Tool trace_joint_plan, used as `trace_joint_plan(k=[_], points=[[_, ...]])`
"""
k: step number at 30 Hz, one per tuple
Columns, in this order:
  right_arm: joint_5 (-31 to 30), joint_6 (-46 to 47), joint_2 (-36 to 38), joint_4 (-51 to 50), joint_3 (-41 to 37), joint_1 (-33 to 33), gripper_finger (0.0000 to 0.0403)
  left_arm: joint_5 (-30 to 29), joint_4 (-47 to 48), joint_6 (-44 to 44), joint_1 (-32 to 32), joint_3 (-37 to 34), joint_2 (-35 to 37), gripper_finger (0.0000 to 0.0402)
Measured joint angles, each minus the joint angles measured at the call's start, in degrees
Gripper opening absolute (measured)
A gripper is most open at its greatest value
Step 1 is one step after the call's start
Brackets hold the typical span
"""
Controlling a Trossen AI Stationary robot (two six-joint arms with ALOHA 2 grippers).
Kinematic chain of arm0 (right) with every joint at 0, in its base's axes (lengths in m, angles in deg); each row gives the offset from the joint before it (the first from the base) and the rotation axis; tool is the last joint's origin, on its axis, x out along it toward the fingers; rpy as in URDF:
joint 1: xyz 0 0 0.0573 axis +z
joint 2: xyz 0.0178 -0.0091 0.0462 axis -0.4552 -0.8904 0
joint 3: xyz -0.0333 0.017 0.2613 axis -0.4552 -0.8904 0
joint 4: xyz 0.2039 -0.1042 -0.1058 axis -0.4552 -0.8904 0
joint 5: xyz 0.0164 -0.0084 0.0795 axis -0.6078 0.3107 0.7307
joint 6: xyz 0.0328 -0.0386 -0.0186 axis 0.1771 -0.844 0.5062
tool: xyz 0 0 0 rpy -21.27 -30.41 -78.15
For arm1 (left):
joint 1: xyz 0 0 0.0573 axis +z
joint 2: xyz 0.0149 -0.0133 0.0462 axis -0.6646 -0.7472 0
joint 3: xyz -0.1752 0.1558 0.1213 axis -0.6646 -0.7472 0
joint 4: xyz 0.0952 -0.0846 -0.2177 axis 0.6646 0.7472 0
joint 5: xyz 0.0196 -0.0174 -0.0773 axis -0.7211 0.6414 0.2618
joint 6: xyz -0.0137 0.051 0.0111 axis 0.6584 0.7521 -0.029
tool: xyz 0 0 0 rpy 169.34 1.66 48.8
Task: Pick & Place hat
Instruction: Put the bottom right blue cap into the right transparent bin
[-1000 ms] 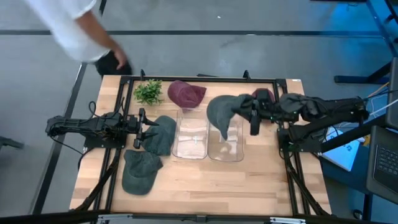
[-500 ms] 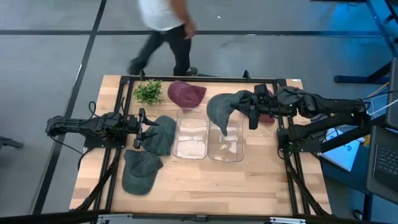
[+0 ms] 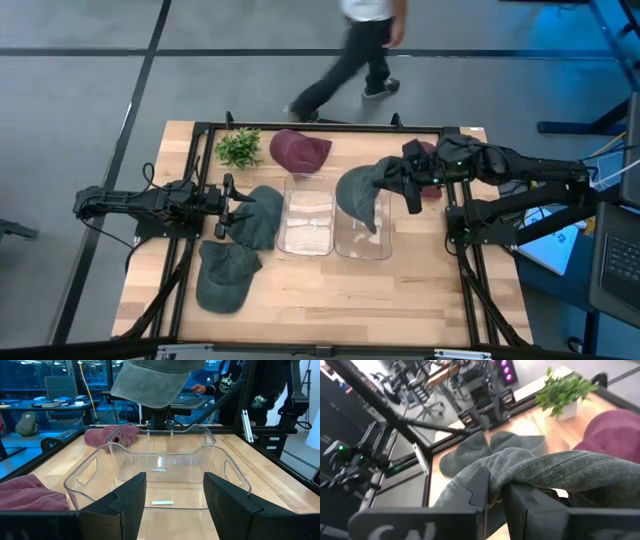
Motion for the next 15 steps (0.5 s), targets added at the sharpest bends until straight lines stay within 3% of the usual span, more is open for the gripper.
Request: trace_joint_plan(k=[15], points=[[8.84,-4.52,-0.28,-9.08,0.0,-2.13,0.0037,0.02,0.0,0.0,-0.01,0.0,0.02,0.0194]])
